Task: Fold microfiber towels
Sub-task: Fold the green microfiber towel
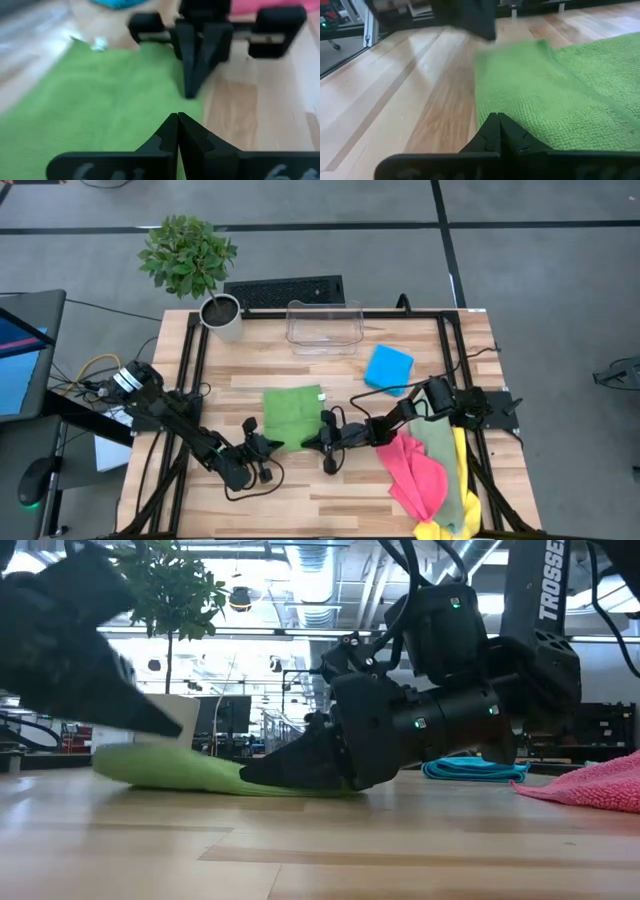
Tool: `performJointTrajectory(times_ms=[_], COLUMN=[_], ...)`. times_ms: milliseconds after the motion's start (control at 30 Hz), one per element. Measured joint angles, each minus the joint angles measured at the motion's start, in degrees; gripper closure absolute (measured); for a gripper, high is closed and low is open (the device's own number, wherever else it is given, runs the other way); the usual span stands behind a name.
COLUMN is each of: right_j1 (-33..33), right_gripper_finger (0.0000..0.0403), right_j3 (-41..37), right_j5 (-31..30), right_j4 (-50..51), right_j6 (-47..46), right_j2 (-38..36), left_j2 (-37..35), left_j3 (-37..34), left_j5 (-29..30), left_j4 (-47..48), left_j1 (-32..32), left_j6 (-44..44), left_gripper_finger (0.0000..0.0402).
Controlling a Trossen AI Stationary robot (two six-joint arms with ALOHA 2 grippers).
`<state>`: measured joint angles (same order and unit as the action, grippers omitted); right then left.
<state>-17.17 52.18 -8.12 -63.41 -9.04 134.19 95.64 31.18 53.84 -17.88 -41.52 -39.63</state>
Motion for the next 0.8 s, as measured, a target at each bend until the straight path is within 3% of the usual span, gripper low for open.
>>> performJointTrajectory(times_ms=[233, 467, 667, 800], right_j1=[-0.2, -0.2, -0.6, -0.5], right_gripper_finger=[0.0392, 0.0387, 0.0390, 0.0389], right_j3=[-0.1, -0.4, -0.8, -0.5], right_j5=[0.2, 0.5, 1.5, 0.7], right_j4=[0.7, 2.3, 11.0, 9.7], right_j6=[-0.5, -0.8, 2.8, 8.2], right_j2=[-0.6, -2.4, -9.8, -13.4], left_j2=[1.1, 11.0, 17.2, 17.4], left_j3=[-1.0, -1.7, -1.4, -1.4], left_j5=[3.3, 4.4, 7.0, 7.7], left_j4=[0.1, -5.3, -9.6, -9.6], left_j1=[0.0, 0.0, -0.3, -0.9], left_j6=[-3.1, -10.5, -13.9, -14.6], left_gripper_finger=[0.0401, 0.0401, 0.0401, 0.0401])
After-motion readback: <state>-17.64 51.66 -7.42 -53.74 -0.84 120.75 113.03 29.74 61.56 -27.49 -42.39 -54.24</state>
